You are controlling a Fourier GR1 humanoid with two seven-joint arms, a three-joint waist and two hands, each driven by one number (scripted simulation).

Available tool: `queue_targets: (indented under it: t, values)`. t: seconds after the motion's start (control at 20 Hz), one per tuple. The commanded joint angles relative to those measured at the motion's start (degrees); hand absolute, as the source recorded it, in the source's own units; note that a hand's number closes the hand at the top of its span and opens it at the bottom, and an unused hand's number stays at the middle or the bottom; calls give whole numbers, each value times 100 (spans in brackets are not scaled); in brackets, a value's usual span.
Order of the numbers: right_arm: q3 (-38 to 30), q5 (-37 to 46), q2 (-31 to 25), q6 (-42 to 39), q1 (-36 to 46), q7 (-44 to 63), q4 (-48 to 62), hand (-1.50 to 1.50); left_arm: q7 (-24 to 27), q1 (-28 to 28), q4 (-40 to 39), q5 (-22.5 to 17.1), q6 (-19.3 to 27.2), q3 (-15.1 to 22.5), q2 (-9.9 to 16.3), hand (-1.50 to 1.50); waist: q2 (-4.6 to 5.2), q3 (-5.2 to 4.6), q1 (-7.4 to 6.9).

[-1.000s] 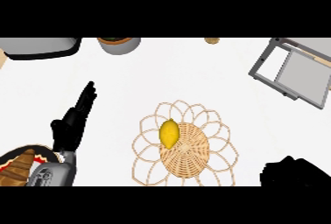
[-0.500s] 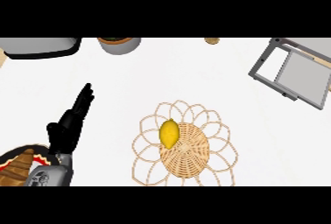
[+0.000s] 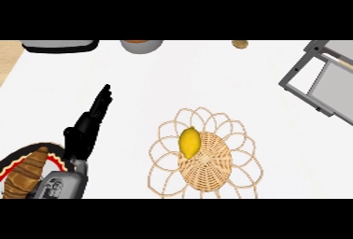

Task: Pick the tomato from the placemat and place it in the tiered shelf

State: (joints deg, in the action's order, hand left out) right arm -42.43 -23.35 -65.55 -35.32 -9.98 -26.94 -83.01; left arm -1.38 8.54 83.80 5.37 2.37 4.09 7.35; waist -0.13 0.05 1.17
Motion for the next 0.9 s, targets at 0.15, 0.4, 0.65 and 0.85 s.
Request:
queue_targets:
  t: [0.15,0.4,0.65,0.85]
  values:
    - [148,106,-664,-390,1066,-149,1532,150,-120,20,124,-23,-197,-21,50,0,27,-3,-186]
    - [763,347,-715,14,1916,-359,2195,150,68,334,-329,176,5,30,-188,0,39,-3,-221]
    - [1271,558,-1009,203,2824,-370,2872,150,-95,230,-75,83,-134,-21,-129,0,49,-2,-285]
    - [1610,1001,-835,892,3264,-542,2630,150,-235,157,126,198,-33,138,-271,0,43,-3,-301]
